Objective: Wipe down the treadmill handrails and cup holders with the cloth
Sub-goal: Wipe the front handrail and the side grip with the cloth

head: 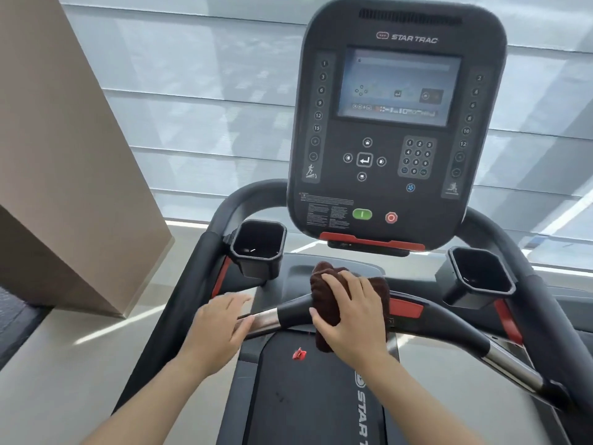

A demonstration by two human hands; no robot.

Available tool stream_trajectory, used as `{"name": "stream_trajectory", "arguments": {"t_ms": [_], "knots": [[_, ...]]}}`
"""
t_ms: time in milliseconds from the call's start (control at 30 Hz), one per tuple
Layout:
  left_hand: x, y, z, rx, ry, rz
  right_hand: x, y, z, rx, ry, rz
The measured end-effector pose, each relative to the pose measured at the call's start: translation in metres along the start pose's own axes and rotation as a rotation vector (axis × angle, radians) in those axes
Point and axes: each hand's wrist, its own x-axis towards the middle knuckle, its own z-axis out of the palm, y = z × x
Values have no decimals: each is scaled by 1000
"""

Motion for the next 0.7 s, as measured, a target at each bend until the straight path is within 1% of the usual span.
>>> {"name": "stream_trajectory", "arguments": {"t_ms": [100,167,267,367,567,700], "knots": [[-15,-22,-7,120,30,-69,5,-30,12,-43,-77,-148],[-23,-36,-8,167,38,-137,13,-49,21,-70,-116,-181],[-33,-51,-5,185,55,-228,16,-70,35,-76,-170,-221],[-42,-62,-1,159,43,-262,10,-87,50,-90,-200,-298],[-39,-66,-2,2,67,-309,8,-83,53,-128,-201,-344],[-40,-69,-3,-40,65,-312,10,-81,49,-127,-166,-248]]}}
